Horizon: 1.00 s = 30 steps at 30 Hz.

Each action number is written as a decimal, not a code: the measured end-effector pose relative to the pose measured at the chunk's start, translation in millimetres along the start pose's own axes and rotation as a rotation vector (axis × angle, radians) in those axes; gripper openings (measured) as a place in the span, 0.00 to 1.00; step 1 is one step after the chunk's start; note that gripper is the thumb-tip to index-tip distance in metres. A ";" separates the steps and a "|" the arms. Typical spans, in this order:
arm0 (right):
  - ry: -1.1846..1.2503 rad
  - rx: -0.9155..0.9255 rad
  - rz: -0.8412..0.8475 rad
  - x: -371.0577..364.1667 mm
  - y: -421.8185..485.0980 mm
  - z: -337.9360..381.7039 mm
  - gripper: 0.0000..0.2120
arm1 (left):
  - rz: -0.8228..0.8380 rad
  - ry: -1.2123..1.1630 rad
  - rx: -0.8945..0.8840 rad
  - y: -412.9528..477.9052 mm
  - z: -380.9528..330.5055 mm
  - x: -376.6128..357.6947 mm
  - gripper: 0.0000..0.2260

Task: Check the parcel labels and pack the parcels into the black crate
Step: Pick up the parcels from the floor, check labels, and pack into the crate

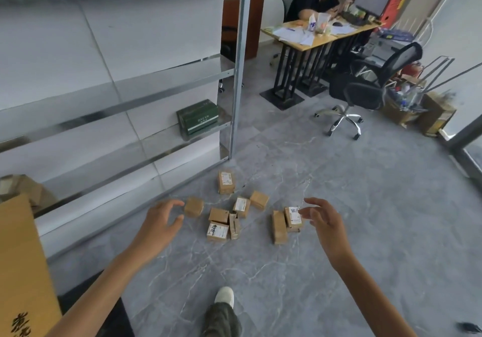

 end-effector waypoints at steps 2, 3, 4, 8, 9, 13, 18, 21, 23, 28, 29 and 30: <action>0.002 -0.055 -0.007 -9.9 30.3 -7.6 0.13 | 0.032 0.001 -0.013 33.2 -15.9 -7.2 0.13; -0.002 -0.073 -0.016 -14.4 44.2 -12.0 0.13 | 0.053 -0.001 -0.023 50.0 -25.1 -12.3 0.13; -0.005 -0.086 -0.026 -18.5 57.4 -15.9 0.13 | 0.074 -0.003 -0.035 66.7 -35.2 -18.0 0.13; -0.003 -0.166 -0.046 -23.1 99.4 -33.9 0.12 | 0.146 -0.017 -0.036 123.6 -76.7 -47.0 0.13; -0.016 -0.178 -0.043 -22.5 109.2 -39.1 0.12 | 0.162 -0.024 -0.042 135.6 -87.0 -54.9 0.13; -0.063 -0.263 -0.007 -19.1 152.1 -71.0 0.11 | 0.240 -0.048 -0.007 188.4 -118.9 -89.4 0.12; -0.100 -0.379 0.090 -25.4 216.7 -121.7 0.12 | 0.262 -0.057 0.118 257.0 -128.9 -131.5 0.11; -0.119 -0.465 0.181 -40.3 250.8 -155.3 0.11 | 0.285 -0.106 0.266 294.2 -118.2 -155.6 0.10; -0.143 -0.515 0.265 -56.4 269.4 -181.0 0.11 | 0.294 -0.132 0.361 318.3 -104.3 -172.7 0.09; -0.223 -0.635 0.487 -104.5 297.8 -255.4 0.10 | 0.323 -0.164 0.623 365.9 -42.9 -226.9 0.09; -0.231 -0.647 0.540 -116.8 301.5 -272.7 0.09 | 0.335 -0.150 0.666 375.9 -27.1 -241.6 0.10; -0.239 -0.661 0.582 -129.3 302.9 -291.2 0.08 | 0.347 -0.135 0.705 385.0 -10.2 -258.3 0.10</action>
Point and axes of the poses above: each hand's wrist, its own y-axis towards the middle knuckle, its own x-axis out of the back of the hand, z = x × y, the point moved 3 cm from there along y, towards the middle knuckle, and after that the axes turned 15 degrees about x, right-handed, at the moved point
